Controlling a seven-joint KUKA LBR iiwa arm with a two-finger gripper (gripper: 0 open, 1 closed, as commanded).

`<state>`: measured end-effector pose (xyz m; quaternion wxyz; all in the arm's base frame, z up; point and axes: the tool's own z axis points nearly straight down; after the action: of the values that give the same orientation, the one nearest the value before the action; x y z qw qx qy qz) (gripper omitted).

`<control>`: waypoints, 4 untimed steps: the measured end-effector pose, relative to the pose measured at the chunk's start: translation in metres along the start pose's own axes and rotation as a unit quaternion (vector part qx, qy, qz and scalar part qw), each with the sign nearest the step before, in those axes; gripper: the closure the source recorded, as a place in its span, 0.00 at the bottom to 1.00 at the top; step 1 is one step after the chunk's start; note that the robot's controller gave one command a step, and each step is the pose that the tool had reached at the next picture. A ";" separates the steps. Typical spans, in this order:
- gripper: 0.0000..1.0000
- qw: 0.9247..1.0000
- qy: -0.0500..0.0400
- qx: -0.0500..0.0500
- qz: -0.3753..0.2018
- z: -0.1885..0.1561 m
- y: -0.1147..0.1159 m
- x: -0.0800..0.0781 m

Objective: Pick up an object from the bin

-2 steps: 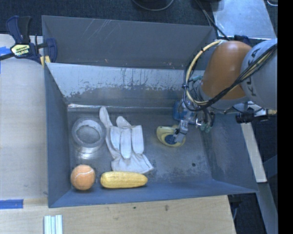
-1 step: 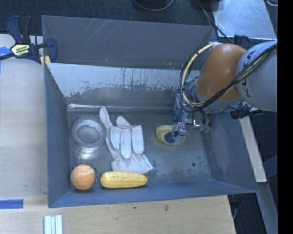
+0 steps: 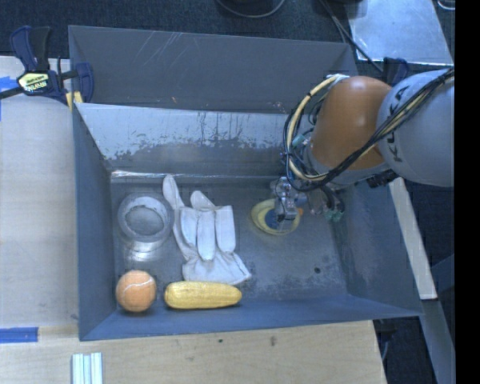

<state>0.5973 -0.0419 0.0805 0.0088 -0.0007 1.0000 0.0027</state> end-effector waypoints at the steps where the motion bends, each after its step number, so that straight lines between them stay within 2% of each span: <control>1: 1.00 1.000 0.000 0.000 0.000 0.000 0.000 0.000; 3: 1.00 1.000 -0.001 -0.001 0.000 -0.006 0.001 0.000; 4: 1.00 1.000 0.001 0.000 0.000 -0.023 0.001 0.002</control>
Offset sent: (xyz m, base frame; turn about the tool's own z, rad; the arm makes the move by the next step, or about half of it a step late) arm -0.0001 0.0000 0.0030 0.0000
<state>0.5948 -0.0415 0.1035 0.0078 -0.0008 1.0000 0.0030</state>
